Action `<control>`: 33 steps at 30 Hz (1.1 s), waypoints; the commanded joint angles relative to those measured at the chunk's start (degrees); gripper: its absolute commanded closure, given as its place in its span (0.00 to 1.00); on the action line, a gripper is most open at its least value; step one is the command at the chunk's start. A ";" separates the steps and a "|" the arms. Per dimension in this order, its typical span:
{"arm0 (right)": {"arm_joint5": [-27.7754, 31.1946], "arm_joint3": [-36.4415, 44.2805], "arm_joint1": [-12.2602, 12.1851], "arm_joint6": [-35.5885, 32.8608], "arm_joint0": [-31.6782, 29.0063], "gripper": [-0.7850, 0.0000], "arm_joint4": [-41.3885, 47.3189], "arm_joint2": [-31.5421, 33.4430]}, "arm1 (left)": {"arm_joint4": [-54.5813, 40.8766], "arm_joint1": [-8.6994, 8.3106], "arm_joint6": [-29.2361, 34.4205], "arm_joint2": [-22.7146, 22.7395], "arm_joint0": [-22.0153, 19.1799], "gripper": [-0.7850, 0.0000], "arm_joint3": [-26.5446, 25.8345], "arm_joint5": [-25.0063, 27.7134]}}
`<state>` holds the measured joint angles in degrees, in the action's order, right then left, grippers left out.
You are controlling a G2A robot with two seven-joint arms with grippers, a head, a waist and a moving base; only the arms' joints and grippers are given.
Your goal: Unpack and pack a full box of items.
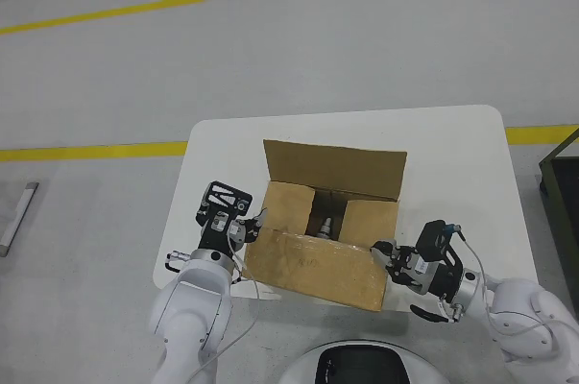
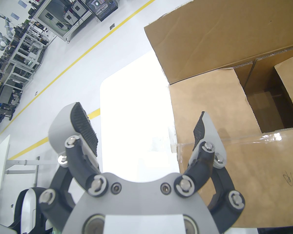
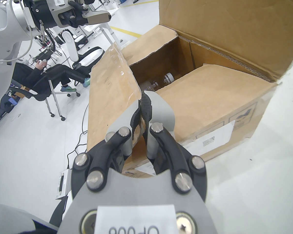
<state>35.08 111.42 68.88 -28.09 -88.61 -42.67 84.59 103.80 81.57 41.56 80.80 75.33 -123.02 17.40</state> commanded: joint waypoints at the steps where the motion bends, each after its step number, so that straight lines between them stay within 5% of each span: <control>1: 0.00 0.00 0.00 0.00 0.00 0.85 0.00 0.00 | 0.00 0.00 0.00 0.00 0.00 0.00 0.00 0.00; 2: 0.00 0.00 0.00 0.00 0.00 0.51 0.00 0.00 | 0.00 0.00 0.00 0.00 0.00 0.00 0.00 0.00; 3: 0.00 0.00 0.00 0.00 0.00 0.51 0.00 0.00 | 0.00 0.00 0.00 0.00 0.00 0.00 0.00 0.00; 4: -0.29 0.11 0.01 0.42 -0.02 0.33 0.04 -0.05 | 0.00 0.00 0.00 0.00 0.00 0.00 0.00 0.00; 5: -0.55 0.29 -0.01 0.84 -0.07 0.34 -0.11 -0.16 | 0.00 0.00 0.00 0.00 0.00 0.00 0.00 0.00; 9: 0.28 0.63 -0.22 1.42 -0.28 0.71 0.82 -0.19 | 0.00 0.00 0.00 0.00 0.00 0.00 0.00 0.00; 10: 0.27 0.79 -0.29 1.33 -0.37 0.94 0.98 -0.10 | 0.00 0.00 0.00 0.00 0.00 0.00 0.00 0.00; 11: 0.16 0.95 -0.36 1.08 -0.48 1.00 1.06 -0.06 | 0.00 0.00 0.00 0.00 0.00 0.00 0.00 0.00; 33: 0.96 4.58 -2.05 -5.35 -2.05 1.00 7.75 0.56 | 0.00 0.00 0.00 0.00 0.00 0.00 0.00 0.00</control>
<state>35.84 115.94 66.87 -33.63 -90.63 -35.65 85.06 103.80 81.57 41.56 80.80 75.33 -123.02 17.40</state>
